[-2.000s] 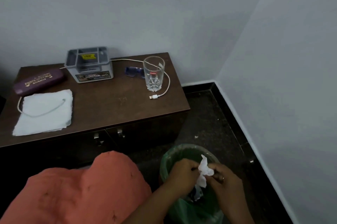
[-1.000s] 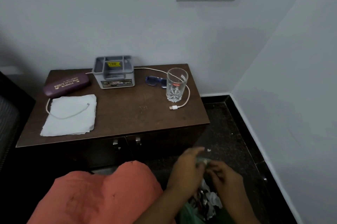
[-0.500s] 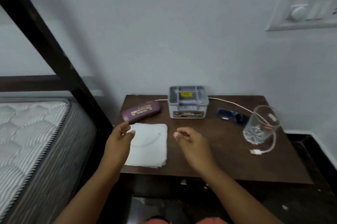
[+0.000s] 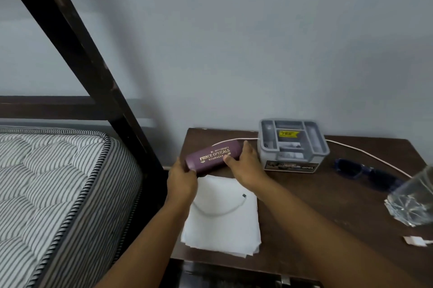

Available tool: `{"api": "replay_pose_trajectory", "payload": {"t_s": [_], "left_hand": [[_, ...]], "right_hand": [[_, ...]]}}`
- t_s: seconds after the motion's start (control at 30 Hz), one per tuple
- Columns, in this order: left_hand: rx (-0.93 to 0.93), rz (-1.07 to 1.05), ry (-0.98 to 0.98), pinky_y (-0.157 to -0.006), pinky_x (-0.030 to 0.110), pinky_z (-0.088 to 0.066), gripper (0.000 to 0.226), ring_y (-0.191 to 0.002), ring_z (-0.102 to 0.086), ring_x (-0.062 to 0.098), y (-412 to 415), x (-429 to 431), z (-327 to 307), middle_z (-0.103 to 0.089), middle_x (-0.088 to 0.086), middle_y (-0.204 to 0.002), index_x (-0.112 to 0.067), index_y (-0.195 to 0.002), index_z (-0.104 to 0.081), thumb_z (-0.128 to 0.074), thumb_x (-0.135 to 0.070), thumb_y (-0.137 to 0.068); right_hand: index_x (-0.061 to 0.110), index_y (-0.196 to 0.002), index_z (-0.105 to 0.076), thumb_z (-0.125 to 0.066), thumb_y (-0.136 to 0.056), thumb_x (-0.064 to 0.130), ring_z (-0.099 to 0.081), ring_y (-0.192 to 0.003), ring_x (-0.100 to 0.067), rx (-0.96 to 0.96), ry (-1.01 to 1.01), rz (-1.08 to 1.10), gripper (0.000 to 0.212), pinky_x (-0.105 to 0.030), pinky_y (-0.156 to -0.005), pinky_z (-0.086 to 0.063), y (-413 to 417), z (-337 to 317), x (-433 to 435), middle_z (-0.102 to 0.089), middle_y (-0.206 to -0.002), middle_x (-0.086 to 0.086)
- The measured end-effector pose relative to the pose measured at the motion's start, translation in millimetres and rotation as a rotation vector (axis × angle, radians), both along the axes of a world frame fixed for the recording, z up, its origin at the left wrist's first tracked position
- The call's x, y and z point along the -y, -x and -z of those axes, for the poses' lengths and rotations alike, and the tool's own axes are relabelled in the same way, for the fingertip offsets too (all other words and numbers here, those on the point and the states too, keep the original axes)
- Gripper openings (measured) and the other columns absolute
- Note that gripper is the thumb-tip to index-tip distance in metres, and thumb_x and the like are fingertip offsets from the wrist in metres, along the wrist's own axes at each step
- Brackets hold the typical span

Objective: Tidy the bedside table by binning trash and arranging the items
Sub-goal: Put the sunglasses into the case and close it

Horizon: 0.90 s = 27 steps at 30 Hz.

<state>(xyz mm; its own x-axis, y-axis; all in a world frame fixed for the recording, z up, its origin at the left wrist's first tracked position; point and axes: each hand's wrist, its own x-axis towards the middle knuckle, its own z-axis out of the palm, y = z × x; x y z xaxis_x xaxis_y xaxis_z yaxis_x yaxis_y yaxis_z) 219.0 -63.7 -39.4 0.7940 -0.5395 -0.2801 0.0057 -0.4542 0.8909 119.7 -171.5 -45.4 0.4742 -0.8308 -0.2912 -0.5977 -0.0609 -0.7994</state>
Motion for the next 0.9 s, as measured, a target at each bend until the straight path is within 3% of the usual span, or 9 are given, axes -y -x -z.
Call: {"api": "replay_pose_trajectory", "payload": {"t_s": [0.13,0.27,0.33,0.47,0.53,0.6,0.7,0.77,0.9], "left_hand": [[0.052,0.02,-0.043,-0.077,0.031,-0.047,0.04,-0.093,-0.061,0.029,3,2,2,-0.065,0.012,-0.106,-0.013,-0.121,-0.056,-0.047,0.004,-0.086],[0.171,0.045,0.063,-0.088,0.044,-0.053,0.036,-0.099,-0.063,0.028,3,-9,-6,-0.066,0.008,-0.107,-0.022,-0.114,-0.058,-0.061,-0.013,-0.079],[0.203,0.094,0.104,-0.089,0.047,-0.054,0.05,-0.103,-0.063,0.022,6,-23,-10,-0.064,0.006,-0.111,-0.029,-0.118,-0.057,-0.07,-0.028,-0.07],[0.239,0.197,0.117,-0.089,0.028,-0.05,0.075,-0.1,-0.059,0.01,53,-43,-20,-0.053,0.002,-0.117,-0.022,-0.133,-0.048,-0.083,-0.011,-0.067],[0.269,0.229,0.129,-0.088,0.028,-0.049,0.079,-0.098,-0.057,0.013,84,-48,-18,-0.05,0.0,-0.111,-0.021,-0.132,-0.05,-0.084,-0.006,-0.063],[0.305,0.31,0.097,-0.09,0.028,-0.049,0.073,-0.101,-0.056,0.014,111,-49,-10,-0.051,-0.004,-0.107,-0.027,-0.126,-0.052,-0.085,-0.011,-0.063],[0.306,0.418,0.024,-0.083,0.014,-0.041,0.066,-0.102,-0.051,0.007,136,-45,5,-0.049,-0.02,-0.1,-0.042,-0.116,-0.05,-0.085,-0.024,-0.064],[0.378,0.456,-0.025,-0.088,0.021,-0.041,0.07,-0.109,-0.053,0.011,147,-41,14,-0.053,-0.02,-0.107,-0.036,-0.124,-0.052,-0.084,-0.035,-0.062],[0.559,0.448,-0.153,-0.086,0.027,-0.024,0.074,-0.123,-0.041,0.008,158,-38,22,-0.053,-0.018,-0.123,-0.045,-0.13,-0.045,-0.076,-0.053,-0.063]], "right_hand": [[0.006,-0.139,-0.03,-0.054,-0.09,0.032,-0.039,-0.129,-0.03,0.061,-0.047,-0.011,0.061,-0.037,-0.105,-0.035,-7,8,1,-0.032,-0.145,-0.013],[0.014,-0.132,-0.042,-0.057,-0.088,0.024,-0.049,-0.117,-0.024,0.168,0.014,-0.003,0.048,-0.035,-0.099,-0.042,11,-4,-12,-0.044,-0.133,-0.008],[0.018,-0.133,-0.042,-0.058,-0.088,0.02,-0.053,-0.115,-0.021,0.242,0.032,0.028,0.048,-0.035,-0.096,-0.047,35,-13,-27,-0.046,-0.132,-0.004],[0.023,-0.126,-0.049,-0.059,-0.088,0.013,-0.058,-0.097,0.002,0.306,0.098,0.13,0.04,-0.008,-0.075,-0.045,108,-26,-56,-0.055,-0.119,0.008],[0.025,-0.119,-0.051,-0.064,-0.085,0.011,-0.056,-0.089,0.007,0.303,0.084,0.195,0.039,-0.002,-0.066,-0.044,146,-24,-67,-0.057,-0.11,0.01],[0.019,-0.115,-0.055,-0.069,-0.08,0.005,-0.059,-0.086,0.003,0.293,0.105,0.282,0.04,-0.001,-0.065,-0.044,180,-12,-73,-0.06,-0.11,0.001],[0.015,-0.106,-0.058,-0.072,-0.074,-0.004,-0.063,-0.079,0.005,0.244,0.104,0.329,0.04,0.0,-0.065,-0.045,220,5,-74,-0.061,-0.108,-0.011],[0.018,-0.1,-0.058,-0.073,-0.072,-0.007,-0.062,-0.082,0.007,0.237,0.109,0.326,0.04,-0.002,-0.066,-0.046,237,13,-70,-0.063,-0.106,-0.012],[0.03,-0.094,-0.056,-0.072,-0.074,-0.004,-0.063,-0.092,-0.009,0.234,0.131,0.326,0.042,-0.005,-0.069,-0.048,251,28,-65,-0.065,-0.101,-0.002]]}}
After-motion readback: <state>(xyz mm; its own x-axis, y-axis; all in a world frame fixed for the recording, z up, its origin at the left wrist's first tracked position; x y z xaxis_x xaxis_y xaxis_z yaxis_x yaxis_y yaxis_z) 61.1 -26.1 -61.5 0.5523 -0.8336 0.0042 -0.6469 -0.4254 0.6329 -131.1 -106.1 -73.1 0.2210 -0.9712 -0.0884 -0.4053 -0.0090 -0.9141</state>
